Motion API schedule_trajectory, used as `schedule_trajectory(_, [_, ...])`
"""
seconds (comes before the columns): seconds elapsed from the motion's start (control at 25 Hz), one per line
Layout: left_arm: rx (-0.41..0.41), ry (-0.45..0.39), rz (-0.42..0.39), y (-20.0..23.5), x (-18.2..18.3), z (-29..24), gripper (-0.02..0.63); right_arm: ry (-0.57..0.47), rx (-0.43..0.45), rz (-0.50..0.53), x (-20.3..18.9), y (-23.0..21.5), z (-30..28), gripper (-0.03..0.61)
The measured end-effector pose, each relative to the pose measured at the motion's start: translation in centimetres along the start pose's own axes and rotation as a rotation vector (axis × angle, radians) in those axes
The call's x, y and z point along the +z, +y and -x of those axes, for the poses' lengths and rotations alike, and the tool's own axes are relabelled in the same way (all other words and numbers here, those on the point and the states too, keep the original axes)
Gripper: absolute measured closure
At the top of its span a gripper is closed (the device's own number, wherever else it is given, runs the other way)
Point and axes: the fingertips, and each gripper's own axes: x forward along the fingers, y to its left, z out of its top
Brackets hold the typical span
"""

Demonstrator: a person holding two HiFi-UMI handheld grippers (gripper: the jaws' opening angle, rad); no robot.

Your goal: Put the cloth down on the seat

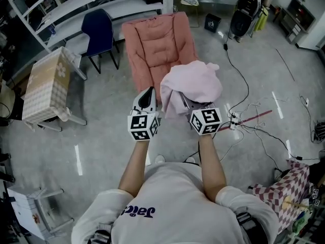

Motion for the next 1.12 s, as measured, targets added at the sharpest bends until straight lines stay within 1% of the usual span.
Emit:
schedule_trajectory(0.12, [-0.004, 0.003, 0.015, 2.6, 0.0, 0.7, 0.599, -0.01, -0.019, -0.013, 0.0, 1.8, -1.3, 0.305])
schedule_trajectory(0.28, [-0.003, 0.023, 0.05, 5.8, -0.9, 0.8, 0.6, 0.009, -0.016, -0.011, -0.7, 3.7, -3.2, 0.305])
schedule_trajectory(0.44, [-0.012, 0.05, 0.069, 6.8, -2.1, -0.6, 0.6, 0.037, -0.021, -0.03, -1.6, 3.0, -5.0, 0.305])
schedule_trajectory(0.56, [-0.009, 0.061, 0.079, 7.0, -2.7, -2.8, 0.6, 0.044, -0.018, -0.042, -1.9, 1.2, -6.5, 0.305])
schedule_trajectory(0.68, [0.009, 0.065, 0.075, 8.0, -3.1, -6.1, 0.6, 0.028, -0.007, -0.054, -1.6, -1.4, -9.3, 0.305])
schedule_trajectory(0.84, [0.051, 0.072, 0.076, 9.8, -3.1, -12.0, 0.599, 0.019, 0.035, -0.049, -1.1, -5.3, -14.8, 0.305])
schedule_trajectory(1.0, [0.088, 0.066, 0.074, 10.3, -2.5, -17.9, 0.599, 0.022, 0.075, -0.056, -0.8, -10.0, -19.7, 0.305])
schedule_trajectory(1.12, [0.123, 0.072, 0.07, 10.7, -2.8, -21.4, 0.599, 0.016, 0.118, -0.058, -0.2, -12.6, -22.7, 0.305])
